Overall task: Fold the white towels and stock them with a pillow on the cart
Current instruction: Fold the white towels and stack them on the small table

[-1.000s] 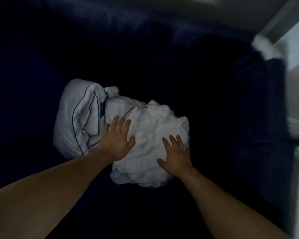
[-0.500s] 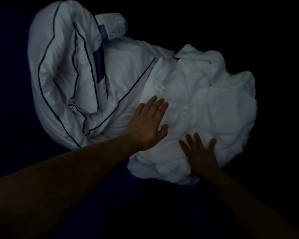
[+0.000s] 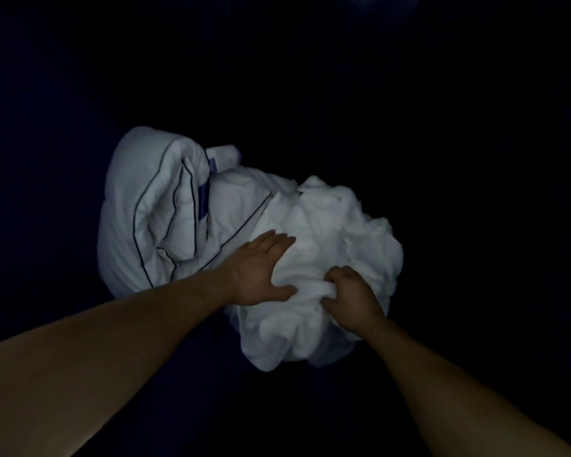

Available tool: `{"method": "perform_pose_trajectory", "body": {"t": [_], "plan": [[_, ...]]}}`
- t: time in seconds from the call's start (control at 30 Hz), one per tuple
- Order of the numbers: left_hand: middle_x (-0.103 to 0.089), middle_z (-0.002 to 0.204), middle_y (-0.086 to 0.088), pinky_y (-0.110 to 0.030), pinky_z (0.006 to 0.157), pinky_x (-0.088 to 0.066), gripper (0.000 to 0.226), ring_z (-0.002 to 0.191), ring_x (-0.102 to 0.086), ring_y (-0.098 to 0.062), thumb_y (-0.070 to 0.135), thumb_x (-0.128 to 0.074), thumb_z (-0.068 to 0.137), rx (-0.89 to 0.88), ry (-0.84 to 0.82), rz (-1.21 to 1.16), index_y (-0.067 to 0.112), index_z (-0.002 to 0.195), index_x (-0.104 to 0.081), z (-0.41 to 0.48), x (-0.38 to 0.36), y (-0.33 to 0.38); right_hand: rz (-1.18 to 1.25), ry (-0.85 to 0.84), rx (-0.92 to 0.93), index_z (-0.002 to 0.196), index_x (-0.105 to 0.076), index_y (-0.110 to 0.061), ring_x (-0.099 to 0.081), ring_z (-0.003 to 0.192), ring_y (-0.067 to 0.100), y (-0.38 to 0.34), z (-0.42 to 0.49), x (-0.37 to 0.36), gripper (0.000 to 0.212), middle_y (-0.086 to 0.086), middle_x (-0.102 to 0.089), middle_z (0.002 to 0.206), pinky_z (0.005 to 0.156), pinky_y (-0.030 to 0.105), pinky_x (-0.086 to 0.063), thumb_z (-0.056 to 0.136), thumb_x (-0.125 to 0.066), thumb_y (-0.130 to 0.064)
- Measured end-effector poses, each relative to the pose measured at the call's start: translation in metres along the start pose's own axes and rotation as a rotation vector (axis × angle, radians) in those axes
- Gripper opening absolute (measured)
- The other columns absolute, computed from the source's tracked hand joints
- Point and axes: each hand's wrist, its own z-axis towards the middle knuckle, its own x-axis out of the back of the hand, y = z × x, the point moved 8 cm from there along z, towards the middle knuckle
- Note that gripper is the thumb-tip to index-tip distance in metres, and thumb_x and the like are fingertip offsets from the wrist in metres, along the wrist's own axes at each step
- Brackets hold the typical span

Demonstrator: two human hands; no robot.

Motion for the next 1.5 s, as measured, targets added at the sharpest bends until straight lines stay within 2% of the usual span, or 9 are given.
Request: {"method": "perform_pose_trajectory", "body": {"t": [0.27,0.37,0.43,0.63,1.0,1.1,1.2,1.33,1.5], "plan": [[0.021,0.163,0.013,-0.06,0.118,-0.015,0.142,0.151,0.018,-0.022,0.089,-0.06,0.041,0.086,0.048,0.113,0.048,0.143,0.029,-0.074,0.105,0.124,0.167,0.324,0.225,0.08,-0.05,-0.037,-0.053,0.082,0.0,-0.134,-0.087,0.197,0.024,-0.017,-0.048,0.09,0.075,0.01,-0.04,0.075,-0.069,-0.024],[-0.022,0.159,0.008,-0.046,0.112,-0.034,0.135,0.147,-0.022,-0.022,0.078,-0.068,0.045,0.061,0.243,-0.066,0.043,0.152,0.006,-0.108,0.158,0.187,0.21,0.426,0.322,0.083,-0.051,-0.034,-0.053,0.085,-0.007,-0.172,-0.135,0.259,0.024,-0.017,-0.051,0.09,0.071,0.004,-0.038,0.065,-0.063,-0.023],[-0.054,0.13,0.01,-0.033,0.09,-0.046,0.118,0.118,-0.053,-0.018,0.065,-0.075,0.051,0.053,0.335,-0.134,0.035,0.151,-0.019,-0.132,0.186,0.224,0.234,0.493,0.359,0.086,-0.051,-0.033,-0.053,0.086,-0.01,-0.19,-0.169,0.296,0.026,-0.018,-0.053,0.091,0.07,0.002,-0.039,0.064,-0.062,-0.024],[-0.061,0.113,0.016,-0.035,0.085,-0.049,0.078,0.104,-0.06,-0.012,0.069,-0.073,0.053,-0.068,0.468,-0.07,0.043,0.122,-0.049,-0.208,0.255,0.317,0.219,0.475,0.419,0.087,-0.052,-0.042,-0.056,0.085,-0.01,-0.228,-0.24,0.383,0.033,-0.02,-0.059,0.092,0.064,0.005,-0.042,0.073,-0.077,-0.025],[-0.058,0.085,0.004,-0.021,0.057,-0.033,0.029,0.08,-0.055,-0.018,0.033,-0.074,0.086,-0.214,0.727,0.102,0.013,0.091,-0.055,-0.283,0.315,0.374,0.179,0.475,0.39,0.09,-0.049,-0.041,-0.056,0.086,0.002,-0.25,-0.291,0.386,0.041,-0.016,-0.058,0.094,0.066,0.017,-0.043,0.071,-0.086,-0.038],[-0.057,0.086,-0.004,-0.016,0.055,-0.033,0.021,0.079,-0.053,-0.023,0.018,-0.072,0.088,-0.312,0.839,0.034,0.008,0.092,-0.054,-0.309,0.334,0.385,0.262,0.377,0.441,0.129,-0.044,-0.041,-0.052,0.12,0.012,-0.264,-0.3,0.375,0.085,-0.012,-0.051,0.131,0.093,0.031,-0.05,0.058,-0.09,-0.046],[-0.057,0.083,-0.004,-0.019,0.052,-0.031,0.019,0.076,-0.051,-0.022,0.011,-0.071,0.086,-0.382,0.913,-0.072,0.01,0.09,-0.053,-0.328,0.347,0.397,0.333,0.297,0.47,0.134,-0.028,-0.064,-0.043,0.127,-0.007,-0.273,-0.303,0.36,0.107,-0.03,-0.044,0.138,0.096,0.015,-0.044,0.049,-0.093,-0.05],[-0.057,0.07,0.015,-0.009,0.052,-0.035,0.017,0.065,-0.054,0.003,0.019,-0.065,0.082,-0.494,1.053,-0.395,0.028,0.079,-0.051,-0.363,0.374,0.42,0.588,0.309,0.415,0.121,-0.038,-0.069,-0.058,0.109,-0.011,-0.275,-0.306,0.356,0.097,-0.035,-0.059,0.121,0.078,0.012,-0.052,0.048,-0.097,-0.05],[-0.065,0.078,0.018,-0.014,0.056,-0.045,0.006,0.071,-0.062,0.002,0.028,-0.063,0.084,-0.56,0.956,-0.667,0.03,0.084,-0.058,-0.368,0.385,0.441,0.873,0.479,0.31,0.099,-0.073,-0.025,-0.075,0.086,0.018,-0.297,-0.329,0.386,0.059,-0.006,-0.078,0.091,0.057,0.026,-0.058,0.046,-0.091,-0.041]]}}
